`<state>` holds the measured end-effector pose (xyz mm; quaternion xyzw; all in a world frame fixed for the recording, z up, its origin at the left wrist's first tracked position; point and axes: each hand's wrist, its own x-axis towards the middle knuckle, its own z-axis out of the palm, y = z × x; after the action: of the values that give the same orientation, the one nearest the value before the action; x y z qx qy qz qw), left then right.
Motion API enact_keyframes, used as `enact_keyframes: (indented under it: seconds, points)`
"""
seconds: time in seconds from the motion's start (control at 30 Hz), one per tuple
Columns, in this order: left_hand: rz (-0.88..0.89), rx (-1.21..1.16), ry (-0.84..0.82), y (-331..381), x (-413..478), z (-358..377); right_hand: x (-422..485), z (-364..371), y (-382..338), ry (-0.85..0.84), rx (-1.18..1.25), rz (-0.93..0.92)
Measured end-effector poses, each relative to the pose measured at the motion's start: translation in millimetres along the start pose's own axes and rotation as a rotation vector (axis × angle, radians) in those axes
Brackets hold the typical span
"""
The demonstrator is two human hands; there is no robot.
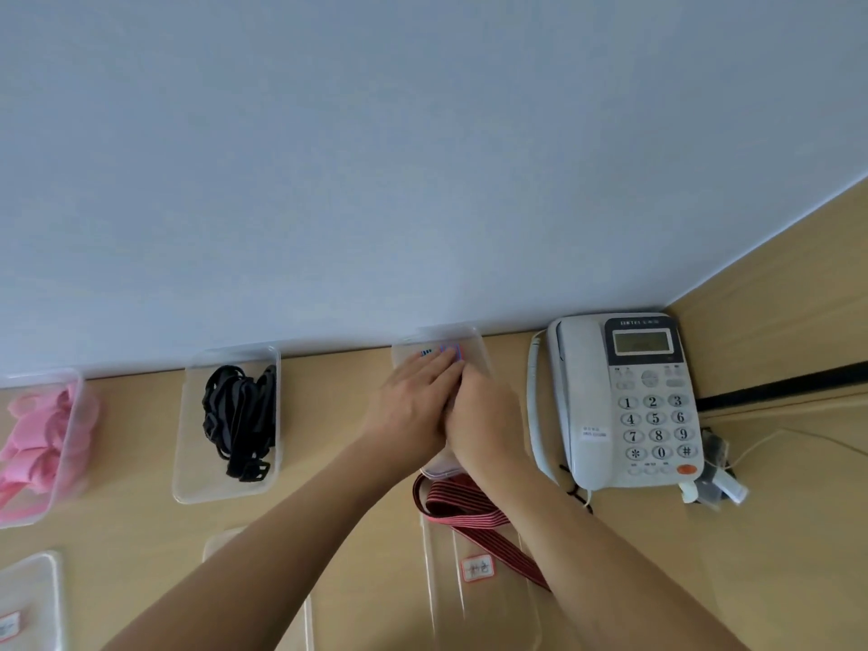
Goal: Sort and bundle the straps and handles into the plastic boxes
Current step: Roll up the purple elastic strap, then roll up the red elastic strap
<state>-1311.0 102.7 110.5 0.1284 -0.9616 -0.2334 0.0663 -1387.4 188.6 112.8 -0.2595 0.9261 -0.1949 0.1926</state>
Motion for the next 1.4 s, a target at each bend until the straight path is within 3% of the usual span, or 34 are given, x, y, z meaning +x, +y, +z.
enact_keyframes:
  seconds: [0.07,0.2,0.3,0.5,0.67,0.77,0.87,1.0,1.1,1.4]
  points:
    - [-0.005,-0.009,0.012,1.0,-0.4,1.3,-3.6,-7.6,2.6,0.036,-0.002,-0.062]
    - [-0.084,-0.022,-0.045,3.8,2.1,1.5,-25.4,-30.8,24.7,0.326,0.165,-0.264]
    - [-0.083,-0.034,-0.058,5.7,-1.2,-5.1,-48.7,-46.6,57.3,0.454,0.233,-0.290]
    - [0.034,-0.089,0.381,12.6,-54.0,-12.7,-111.9,-40.8,119.9,0.289,0.103,-0.266]
    - [0.180,-0.142,0.431,33.2,-88.9,-4.4,-140.5,-34.5,149.4,0.161,-0.115,-0.147]
    - [0.293,-0.166,0.366,54.4,-96.1,12.6,-146.4,-25.9,155.8,0.070,-0.116,-0.034]
    - [0.370,-0.050,0.131,70.3,-90.9,37.6,-152.0,-15.4,155.8,0.081,-0.060,0.042]
    - [0.183,0.186,-0.193,78.0,-75.1,66.7,-155.0,-5.4,155.8,0.158,0.038,0.083]
    - [0.168,0.236,-0.235,79.4,-66.3,71.3,-157.8,-1.3,157.1,0.202,0.105,0.093]
    - [0.270,0.129,-0.287,87.6,-90.3,34.6,-177.6,3.5,170.4,0.045,0.192,0.074]
